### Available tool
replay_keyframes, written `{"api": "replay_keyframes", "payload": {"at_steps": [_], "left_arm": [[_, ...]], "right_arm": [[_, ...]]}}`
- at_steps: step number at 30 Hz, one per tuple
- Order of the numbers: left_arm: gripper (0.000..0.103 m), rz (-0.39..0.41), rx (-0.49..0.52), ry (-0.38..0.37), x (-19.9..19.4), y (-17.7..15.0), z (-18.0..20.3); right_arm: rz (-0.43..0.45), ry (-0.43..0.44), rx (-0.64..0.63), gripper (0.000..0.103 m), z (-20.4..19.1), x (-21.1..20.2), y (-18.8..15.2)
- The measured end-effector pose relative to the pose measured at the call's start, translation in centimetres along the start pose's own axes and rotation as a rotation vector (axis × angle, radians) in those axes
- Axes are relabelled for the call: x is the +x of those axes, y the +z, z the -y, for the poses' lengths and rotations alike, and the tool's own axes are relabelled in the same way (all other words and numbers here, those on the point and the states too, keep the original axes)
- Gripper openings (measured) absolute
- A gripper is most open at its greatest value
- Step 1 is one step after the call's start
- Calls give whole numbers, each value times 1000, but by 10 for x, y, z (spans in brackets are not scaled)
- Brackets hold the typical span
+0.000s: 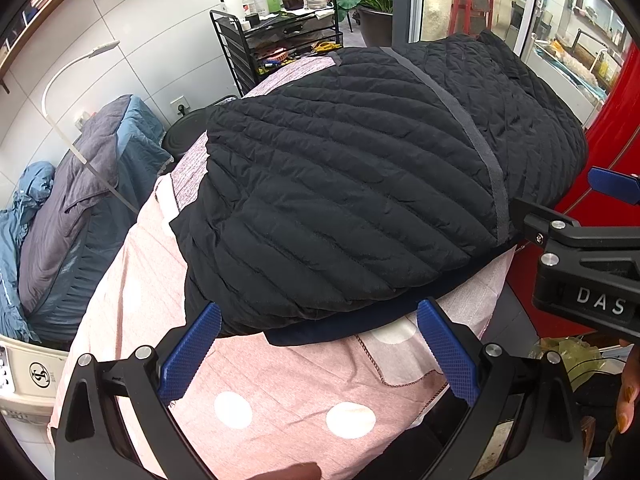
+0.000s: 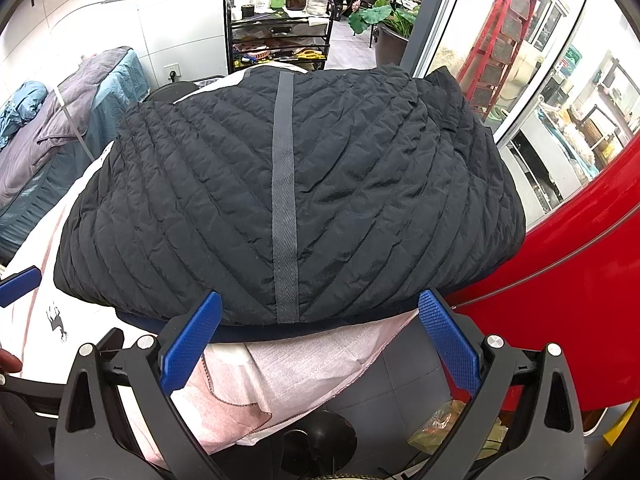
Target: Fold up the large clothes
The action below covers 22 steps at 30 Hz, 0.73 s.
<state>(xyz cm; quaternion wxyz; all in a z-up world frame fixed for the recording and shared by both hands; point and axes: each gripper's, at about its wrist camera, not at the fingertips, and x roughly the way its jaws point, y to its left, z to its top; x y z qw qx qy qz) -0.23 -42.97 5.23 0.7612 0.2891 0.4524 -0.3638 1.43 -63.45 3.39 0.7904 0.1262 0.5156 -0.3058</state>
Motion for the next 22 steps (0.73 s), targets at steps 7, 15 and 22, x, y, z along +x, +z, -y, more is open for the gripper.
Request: {"api": "replay_keyframes", "payload": {"at_steps": [7,15,22], "left_arm": [[96,94,-7,-13,-12,-2,-2],[97,27,-67,-66,-4,2,-11],[97,11,-31,-39,-3,-3,-4]], "right_arm": [[0,2,-1,97,-2,0,2],[12,-3,15,97,-1,-1,5],[11,0,18,97,1,0,4]]}}
